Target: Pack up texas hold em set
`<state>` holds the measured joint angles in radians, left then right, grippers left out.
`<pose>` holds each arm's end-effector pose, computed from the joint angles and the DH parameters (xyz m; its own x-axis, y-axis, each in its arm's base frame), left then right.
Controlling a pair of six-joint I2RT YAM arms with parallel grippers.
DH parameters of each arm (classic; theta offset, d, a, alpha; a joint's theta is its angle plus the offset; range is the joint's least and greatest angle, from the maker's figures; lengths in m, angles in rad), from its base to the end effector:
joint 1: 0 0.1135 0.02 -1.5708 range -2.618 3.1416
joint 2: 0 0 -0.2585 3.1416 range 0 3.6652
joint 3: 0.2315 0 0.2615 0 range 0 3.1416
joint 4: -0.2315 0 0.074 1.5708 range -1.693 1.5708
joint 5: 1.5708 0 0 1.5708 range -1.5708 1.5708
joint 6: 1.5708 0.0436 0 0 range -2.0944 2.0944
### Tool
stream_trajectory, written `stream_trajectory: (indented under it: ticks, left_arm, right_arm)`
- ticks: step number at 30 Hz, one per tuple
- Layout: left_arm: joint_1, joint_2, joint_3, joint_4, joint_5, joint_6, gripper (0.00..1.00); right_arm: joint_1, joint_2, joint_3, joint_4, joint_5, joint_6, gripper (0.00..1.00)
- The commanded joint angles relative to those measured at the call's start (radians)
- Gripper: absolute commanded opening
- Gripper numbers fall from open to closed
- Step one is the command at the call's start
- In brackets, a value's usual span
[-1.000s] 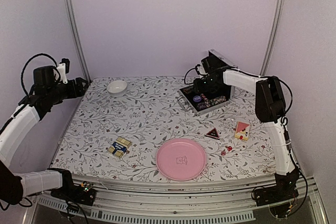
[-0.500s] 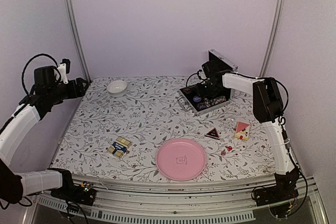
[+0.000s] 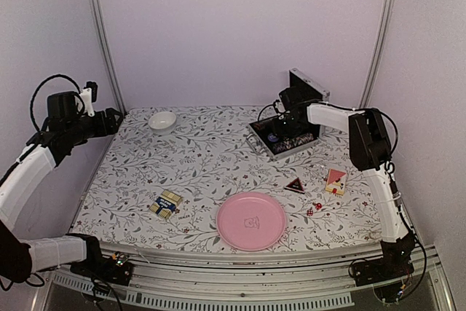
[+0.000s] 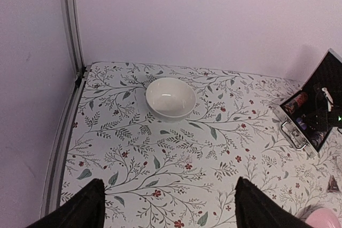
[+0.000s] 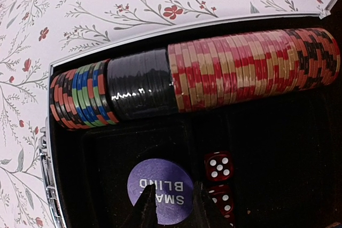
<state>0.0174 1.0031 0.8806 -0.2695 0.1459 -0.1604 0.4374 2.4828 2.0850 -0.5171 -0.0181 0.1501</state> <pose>0.2493 -0.0020 0.3151 -0.3958 -0.1649 -0.9034 0.0546 0.9778 -0.2024 0.5015 0.2354 0.1353 -0.7746 -0.1972 -0.6009 -0.3213 0.9411 0.1054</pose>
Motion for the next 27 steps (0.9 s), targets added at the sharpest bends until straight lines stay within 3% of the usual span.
stream_trajectory:
  ticks: [1, 21, 27]
  left_arm:
    - [0.010, 0.003, -0.005, 0.015, 0.006, 0.010, 0.83]
    - [0.010, 0.010, -0.005, 0.013, 0.003, 0.011, 0.84]
    - [0.010, 0.001, -0.005, 0.013, -0.015, 0.011, 0.84]
  right_arm:
    - [-0.003, 0.031, -0.006, -0.013, -0.006, 0.011, 0.24]
    - [-0.003, 0.039, 0.000, -0.004, -0.109, -0.020, 0.24]
    - [-0.003, -0.033, 0.029, 0.008, -0.091, -0.038, 0.30]
